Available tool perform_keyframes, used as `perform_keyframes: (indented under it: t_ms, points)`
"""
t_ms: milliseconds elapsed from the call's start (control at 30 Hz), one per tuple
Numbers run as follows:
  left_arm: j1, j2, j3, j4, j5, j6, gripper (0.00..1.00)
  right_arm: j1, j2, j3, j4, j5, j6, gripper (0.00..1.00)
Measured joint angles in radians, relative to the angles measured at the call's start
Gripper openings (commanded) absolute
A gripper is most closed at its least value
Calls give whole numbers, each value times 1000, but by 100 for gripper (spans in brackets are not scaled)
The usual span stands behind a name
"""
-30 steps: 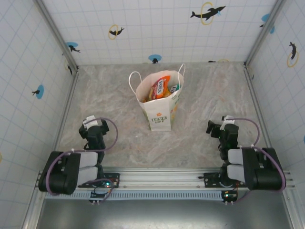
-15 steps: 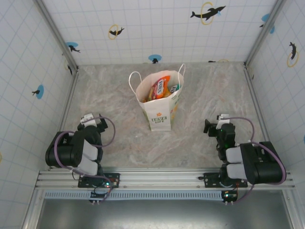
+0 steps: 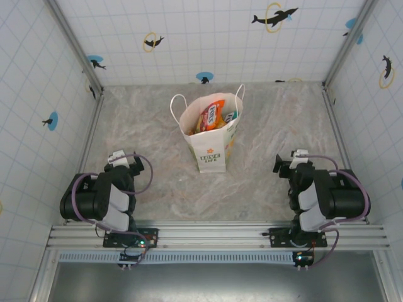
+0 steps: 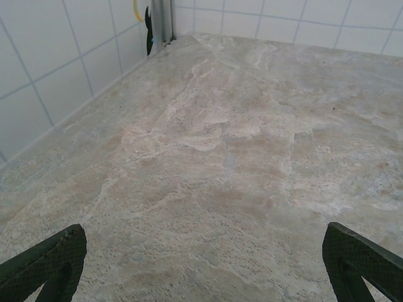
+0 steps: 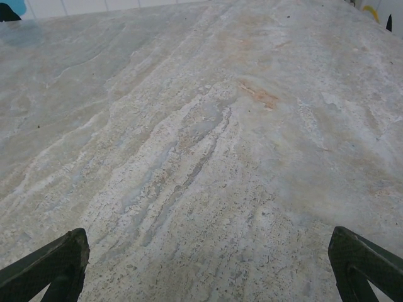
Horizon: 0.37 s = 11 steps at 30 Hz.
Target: Place the snacks into the paper bag
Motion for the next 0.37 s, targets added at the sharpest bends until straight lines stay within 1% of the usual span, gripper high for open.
perform_keyframes:
  t_ms: [367]
  points:
    - [0, 0, 0, -6, 0, 0, 98, -6, 0, 0, -2, -6, 5, 100]
